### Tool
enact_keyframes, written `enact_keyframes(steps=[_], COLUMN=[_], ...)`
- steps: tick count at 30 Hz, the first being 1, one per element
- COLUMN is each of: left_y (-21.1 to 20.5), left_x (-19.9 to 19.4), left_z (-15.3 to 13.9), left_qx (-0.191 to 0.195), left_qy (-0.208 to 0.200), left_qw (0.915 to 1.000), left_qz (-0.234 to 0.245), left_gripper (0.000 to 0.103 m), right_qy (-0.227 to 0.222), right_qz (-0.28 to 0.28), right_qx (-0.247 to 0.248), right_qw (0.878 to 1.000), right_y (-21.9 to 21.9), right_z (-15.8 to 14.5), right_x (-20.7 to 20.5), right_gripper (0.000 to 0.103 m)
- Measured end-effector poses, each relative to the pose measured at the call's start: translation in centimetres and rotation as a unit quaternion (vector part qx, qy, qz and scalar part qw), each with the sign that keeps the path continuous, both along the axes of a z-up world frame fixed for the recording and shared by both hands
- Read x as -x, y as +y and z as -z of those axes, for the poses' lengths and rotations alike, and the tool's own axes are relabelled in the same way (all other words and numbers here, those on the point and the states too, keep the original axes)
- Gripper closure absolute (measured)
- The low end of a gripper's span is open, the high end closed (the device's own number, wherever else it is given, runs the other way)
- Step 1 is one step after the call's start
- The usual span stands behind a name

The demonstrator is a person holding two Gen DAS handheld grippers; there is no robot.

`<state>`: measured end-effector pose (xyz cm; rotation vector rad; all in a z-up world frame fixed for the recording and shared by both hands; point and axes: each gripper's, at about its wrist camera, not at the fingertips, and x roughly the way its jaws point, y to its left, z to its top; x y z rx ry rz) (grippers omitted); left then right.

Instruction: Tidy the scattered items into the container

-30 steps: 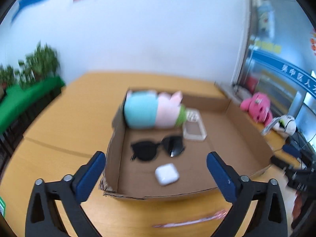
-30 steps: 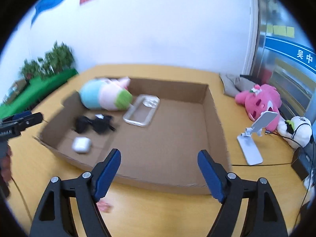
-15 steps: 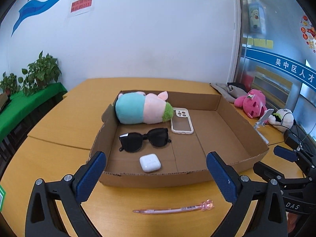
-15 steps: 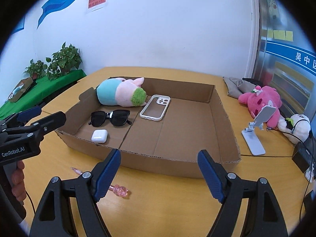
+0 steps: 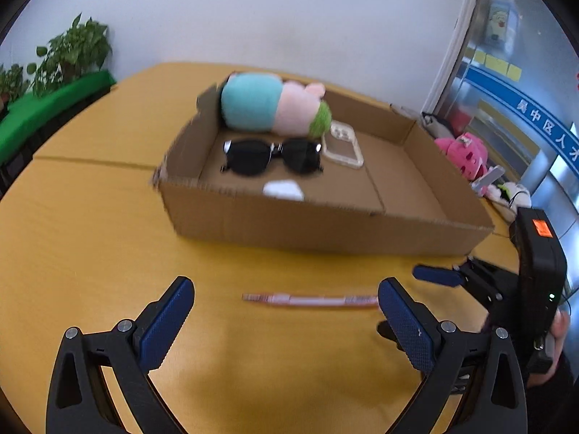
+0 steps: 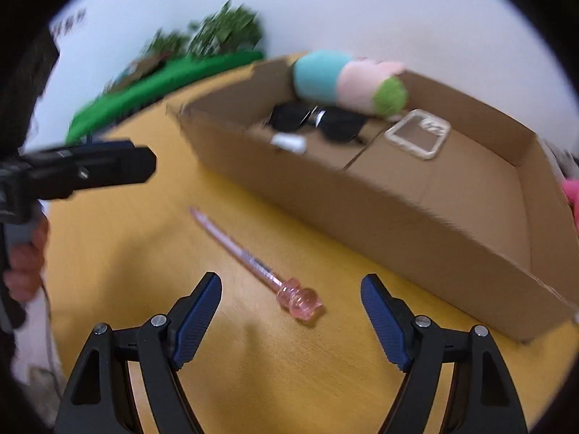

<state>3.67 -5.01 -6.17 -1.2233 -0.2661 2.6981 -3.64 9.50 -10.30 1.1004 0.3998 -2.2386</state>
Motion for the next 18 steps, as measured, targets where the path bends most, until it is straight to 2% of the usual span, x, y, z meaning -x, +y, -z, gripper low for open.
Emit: enact_keyframes(steps=[3,4,5,6,8,10,12,16,18], left_y=[0.1,0.1,0.2,0.3,0.7,1.2,1.5,2.2,2.4], left_x=[0.1,0.2,0.4,0.5,0.7,1.0,1.2,1.9,2.5], left_z=[1.6,1.9,2.3,2.6,3.0,3.5,4.2,4.7,4.6], left_qx=[-0.008,-0.010,-0.011,-0.013,-0.016,-0.020,-0.026,-0.028,-0.043], left_qy=[-0.033,-0.043,-0.054,-0.061,-0.071,-0.083,-0.094,-0.102,-0.104], left_qw=[0.9994,0.9990,0.9985,0.9980,0.9973,0.9964,0.9953,0.9944,0.9936], left_qz=[0.002,-0.002,-0.006,-0.008,-0.006,-0.005,-0.004,-0.002,0.002], left_gripper=[0.000,0.000,0.000,0.000,0.000,0.001,0.001,0.004,0.005], right_qy=[-0.007,-0.011,-0.015,-0.018,-0.021,-0.024,-0.024,-0.038,-0.049], right_qz=[-0.021,-0.023,-0.024,-0.025,-0.024,-0.020,-0.001,0.050,0.074], right_qx=[-0.020,-0.025,-0.029,-0.027,-0.028,-0.033,-0.036,-0.014,0.004], right_qw=[1.000,0.999,0.999,0.999,0.999,0.999,0.999,0.998,0.996], right_y=[-1.2,-1.4,-1.5,-1.4,-1.0,-0.6,-0.1,0.7,0.9], right_z=[1.1,1.4,1.6,1.7,1.6,1.6,1.5,1.4,1.2], right_x=[0.8,1.0,1.0,1.0,0.8,0.2,-0.5,-2.4,-3.1], right_gripper=[0.029,0.034,0.044,0.046,0.064,0.077,0.079,0.079,0.079])
